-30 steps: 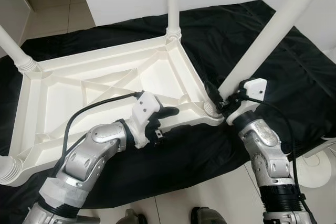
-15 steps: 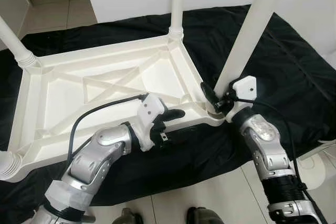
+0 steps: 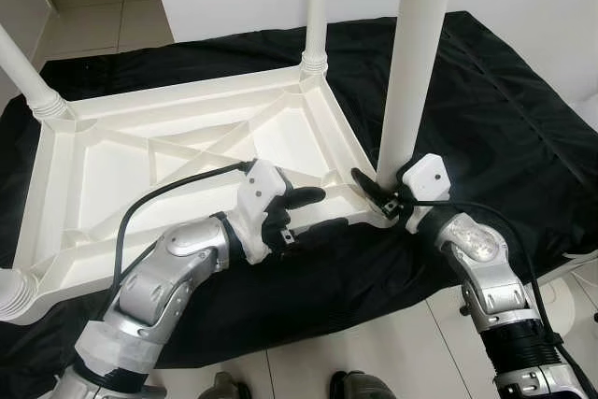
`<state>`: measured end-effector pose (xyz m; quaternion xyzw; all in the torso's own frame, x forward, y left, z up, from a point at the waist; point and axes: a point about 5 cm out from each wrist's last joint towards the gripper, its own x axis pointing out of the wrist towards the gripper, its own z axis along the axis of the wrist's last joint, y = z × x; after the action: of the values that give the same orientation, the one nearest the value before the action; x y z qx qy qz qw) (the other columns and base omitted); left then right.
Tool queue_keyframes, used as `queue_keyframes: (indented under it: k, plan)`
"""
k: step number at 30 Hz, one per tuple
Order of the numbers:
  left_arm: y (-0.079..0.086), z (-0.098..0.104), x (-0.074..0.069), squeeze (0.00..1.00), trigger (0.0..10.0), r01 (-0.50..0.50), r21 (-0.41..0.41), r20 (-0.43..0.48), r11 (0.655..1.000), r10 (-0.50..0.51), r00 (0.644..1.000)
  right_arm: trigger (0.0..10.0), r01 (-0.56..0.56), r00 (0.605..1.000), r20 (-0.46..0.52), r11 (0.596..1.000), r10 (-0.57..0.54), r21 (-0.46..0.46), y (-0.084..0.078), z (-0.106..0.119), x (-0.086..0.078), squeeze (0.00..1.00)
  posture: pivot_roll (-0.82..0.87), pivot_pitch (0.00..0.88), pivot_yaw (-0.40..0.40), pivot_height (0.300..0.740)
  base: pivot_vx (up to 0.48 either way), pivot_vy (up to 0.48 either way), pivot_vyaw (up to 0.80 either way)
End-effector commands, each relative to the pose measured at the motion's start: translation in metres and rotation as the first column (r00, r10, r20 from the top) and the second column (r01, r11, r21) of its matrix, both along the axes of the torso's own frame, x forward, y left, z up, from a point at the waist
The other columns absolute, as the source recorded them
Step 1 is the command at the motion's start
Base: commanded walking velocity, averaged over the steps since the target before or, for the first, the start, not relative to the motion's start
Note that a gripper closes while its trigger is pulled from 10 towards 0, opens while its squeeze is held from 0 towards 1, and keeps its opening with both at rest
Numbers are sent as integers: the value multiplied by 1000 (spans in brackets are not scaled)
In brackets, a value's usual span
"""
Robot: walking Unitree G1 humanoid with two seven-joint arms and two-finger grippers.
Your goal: Building children table
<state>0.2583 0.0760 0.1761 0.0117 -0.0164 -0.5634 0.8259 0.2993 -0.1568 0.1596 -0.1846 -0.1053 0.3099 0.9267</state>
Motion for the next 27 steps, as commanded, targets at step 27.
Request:
queue_keyframes:
  k: [27]
  plan:
    - [10, 9, 3, 0, 10000, -50, 21, 26, 999, 50, 998, 10000, 161, 934, -349, 960, -73, 231, 5, -38, 16, 0, -84, 131, 42, 740, 0, 0, 0]
